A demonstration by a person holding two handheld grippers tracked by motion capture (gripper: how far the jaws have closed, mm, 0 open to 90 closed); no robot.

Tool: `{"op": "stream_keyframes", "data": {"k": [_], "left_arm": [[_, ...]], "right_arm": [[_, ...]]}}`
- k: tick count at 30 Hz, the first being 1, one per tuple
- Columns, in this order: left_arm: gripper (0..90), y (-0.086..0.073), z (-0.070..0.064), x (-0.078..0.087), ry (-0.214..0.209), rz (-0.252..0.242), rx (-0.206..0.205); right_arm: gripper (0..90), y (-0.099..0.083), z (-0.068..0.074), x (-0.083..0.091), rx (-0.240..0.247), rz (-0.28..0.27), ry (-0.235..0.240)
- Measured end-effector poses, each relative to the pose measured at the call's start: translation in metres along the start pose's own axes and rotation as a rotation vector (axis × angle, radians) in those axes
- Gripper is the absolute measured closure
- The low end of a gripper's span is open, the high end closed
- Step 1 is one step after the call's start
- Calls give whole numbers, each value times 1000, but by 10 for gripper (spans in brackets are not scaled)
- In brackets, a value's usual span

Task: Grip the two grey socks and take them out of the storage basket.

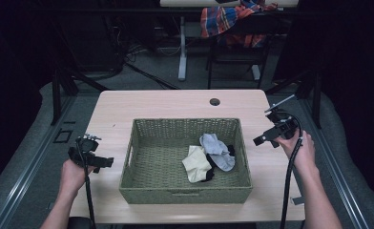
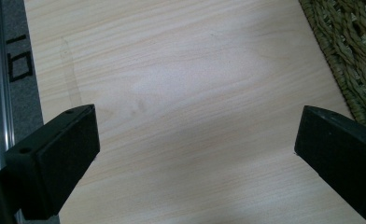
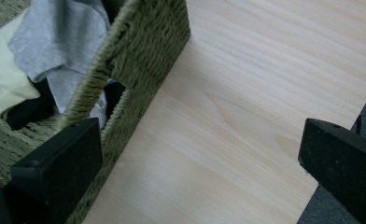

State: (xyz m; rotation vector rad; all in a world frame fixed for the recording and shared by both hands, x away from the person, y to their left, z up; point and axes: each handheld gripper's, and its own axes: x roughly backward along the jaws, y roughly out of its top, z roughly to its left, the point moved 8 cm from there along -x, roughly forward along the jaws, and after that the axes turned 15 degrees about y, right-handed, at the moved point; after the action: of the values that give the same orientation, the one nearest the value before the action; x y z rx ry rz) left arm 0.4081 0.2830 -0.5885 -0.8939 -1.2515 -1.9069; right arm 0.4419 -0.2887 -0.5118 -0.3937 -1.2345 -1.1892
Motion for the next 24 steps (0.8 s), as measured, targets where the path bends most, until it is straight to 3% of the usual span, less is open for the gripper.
{"op": "stream_keyframes", "data": {"k": [4,14,24], "left_arm": [[2,0,1,1,4,-4,-1],[2,0,1,1,-1,-2,-1],[2,1,1,1,-1,-3,4]], "right_arm": [[0,8,10,7,27,-37,-11],[0,22,41,12,94,-22,-2],[0,37,62,8,137,-16,10]]}}
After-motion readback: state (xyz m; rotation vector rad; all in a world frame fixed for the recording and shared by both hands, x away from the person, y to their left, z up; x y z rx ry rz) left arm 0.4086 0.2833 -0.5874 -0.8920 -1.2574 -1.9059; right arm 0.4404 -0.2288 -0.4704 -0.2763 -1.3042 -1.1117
